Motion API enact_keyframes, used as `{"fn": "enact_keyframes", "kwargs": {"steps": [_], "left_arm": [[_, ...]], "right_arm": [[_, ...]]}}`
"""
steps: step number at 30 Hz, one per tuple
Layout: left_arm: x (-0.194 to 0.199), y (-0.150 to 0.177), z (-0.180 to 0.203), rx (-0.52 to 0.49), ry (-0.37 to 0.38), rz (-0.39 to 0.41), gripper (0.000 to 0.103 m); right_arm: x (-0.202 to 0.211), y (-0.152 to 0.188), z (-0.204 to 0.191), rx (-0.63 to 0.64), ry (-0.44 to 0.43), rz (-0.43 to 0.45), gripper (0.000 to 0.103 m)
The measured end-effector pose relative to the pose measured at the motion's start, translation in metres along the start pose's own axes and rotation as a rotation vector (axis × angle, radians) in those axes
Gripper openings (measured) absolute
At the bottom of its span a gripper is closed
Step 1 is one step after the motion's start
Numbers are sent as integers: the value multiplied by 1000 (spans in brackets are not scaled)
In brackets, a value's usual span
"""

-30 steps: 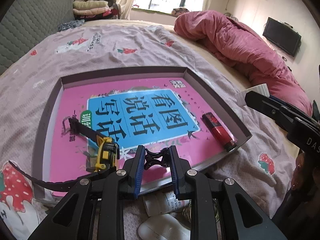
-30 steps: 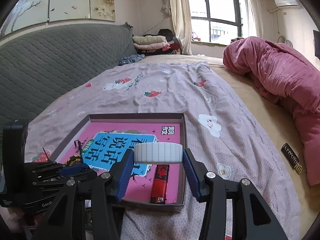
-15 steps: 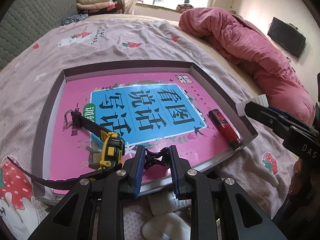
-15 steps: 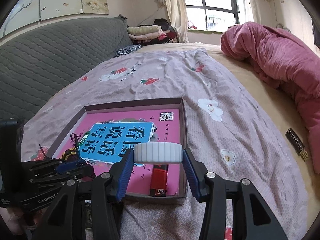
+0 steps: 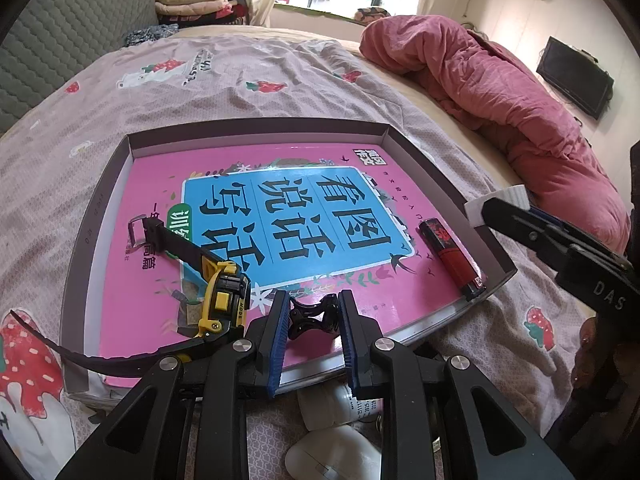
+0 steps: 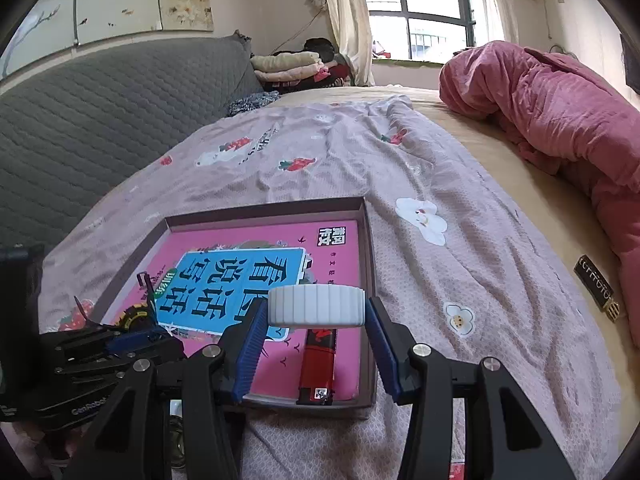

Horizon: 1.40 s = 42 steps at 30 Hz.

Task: Organize rigid objects
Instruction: 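Lower the black clip onto the pink book while the right tool lowers the cap into the tray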

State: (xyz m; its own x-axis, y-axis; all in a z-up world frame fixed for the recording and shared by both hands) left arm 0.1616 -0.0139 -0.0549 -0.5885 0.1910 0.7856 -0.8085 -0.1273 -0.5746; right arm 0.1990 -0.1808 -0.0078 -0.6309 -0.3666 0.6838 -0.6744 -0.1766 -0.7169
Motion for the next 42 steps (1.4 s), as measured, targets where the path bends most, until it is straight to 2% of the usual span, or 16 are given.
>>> {"fn": "enact_keyframes", "kwargs": {"steps": [15,29,42], "left_arm": [[-1,0,0,3,3,-2,24],[-3,1,0,8,7,-5,25],[-4,1,-2,19,2,-10,27]], "right_arm": [[-18,10,0,12,31,-50,50],[-16,21,0,-9,16,-98,50],[-18,28,-8,44,52,-122,50]]}}
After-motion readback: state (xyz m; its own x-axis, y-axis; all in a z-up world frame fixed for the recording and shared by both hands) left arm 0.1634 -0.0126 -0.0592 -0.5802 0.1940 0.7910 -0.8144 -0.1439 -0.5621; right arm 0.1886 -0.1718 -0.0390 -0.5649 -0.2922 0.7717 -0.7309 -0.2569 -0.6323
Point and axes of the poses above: each gripper's, at about its wrist camera, not at the fingertips, and x roughly against the way its jaws point, z to its right, y to its underside, the point moved 5 cm from there along -x, roughly the way its jaws point, and after that the axes turned 3 degrees about -z, right-handed, at the moved point
